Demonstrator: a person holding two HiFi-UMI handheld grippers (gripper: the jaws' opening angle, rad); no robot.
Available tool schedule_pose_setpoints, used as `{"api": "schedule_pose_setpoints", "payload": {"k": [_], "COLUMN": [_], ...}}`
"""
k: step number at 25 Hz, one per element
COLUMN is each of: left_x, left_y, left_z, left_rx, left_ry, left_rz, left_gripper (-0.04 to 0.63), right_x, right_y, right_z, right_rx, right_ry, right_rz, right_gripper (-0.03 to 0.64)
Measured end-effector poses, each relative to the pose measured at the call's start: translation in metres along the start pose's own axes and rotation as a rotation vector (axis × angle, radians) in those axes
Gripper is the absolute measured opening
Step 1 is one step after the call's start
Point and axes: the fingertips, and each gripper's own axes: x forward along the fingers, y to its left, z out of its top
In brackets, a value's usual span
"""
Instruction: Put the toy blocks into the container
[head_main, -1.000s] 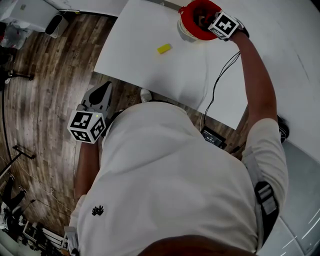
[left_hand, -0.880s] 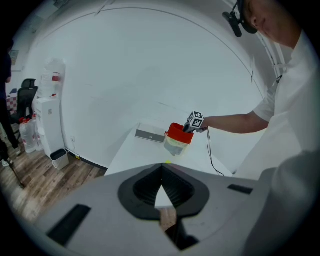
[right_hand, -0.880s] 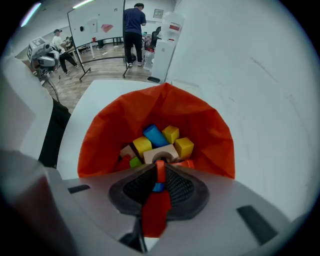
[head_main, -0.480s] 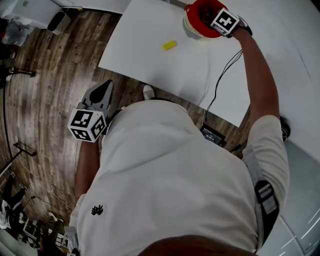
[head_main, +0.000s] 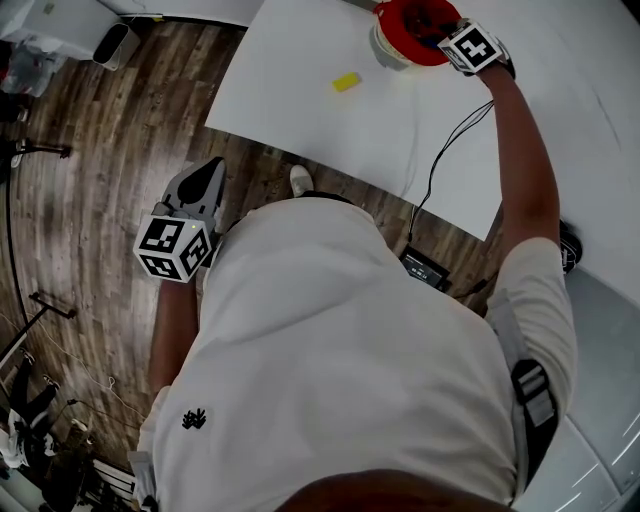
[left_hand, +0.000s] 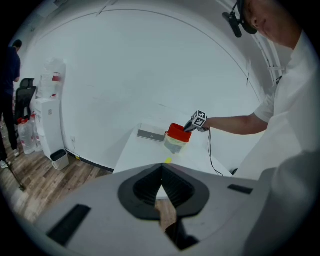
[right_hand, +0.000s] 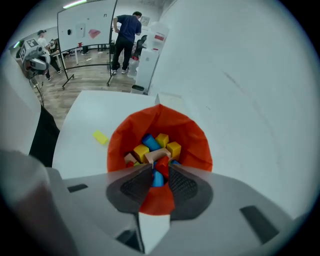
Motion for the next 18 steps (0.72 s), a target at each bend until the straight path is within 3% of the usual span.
{"api": "schedule_pose_setpoints", "payload": {"k": [8, 18], "left_x": [-0.023, -0.058], "left_y": [0.005, 0.007], "left_z": [-0.007, -0.03], "left_rx": [0.034, 0.07], "left_ry": [-0.001, 0.017], "left_rz": [-0.063, -0.131], "left_gripper": [0.006, 0.006], "right_x": [-0.053, -0.114], "right_y": [0.042, 0.131], "right_z": [0.012, 0.031], "right_rx": [0.081, 0.127], "right_ry": [-0.14, -0.228], "right_rz": [-0.089, -0.111], "right_gripper": [0.068, 0.055]}}
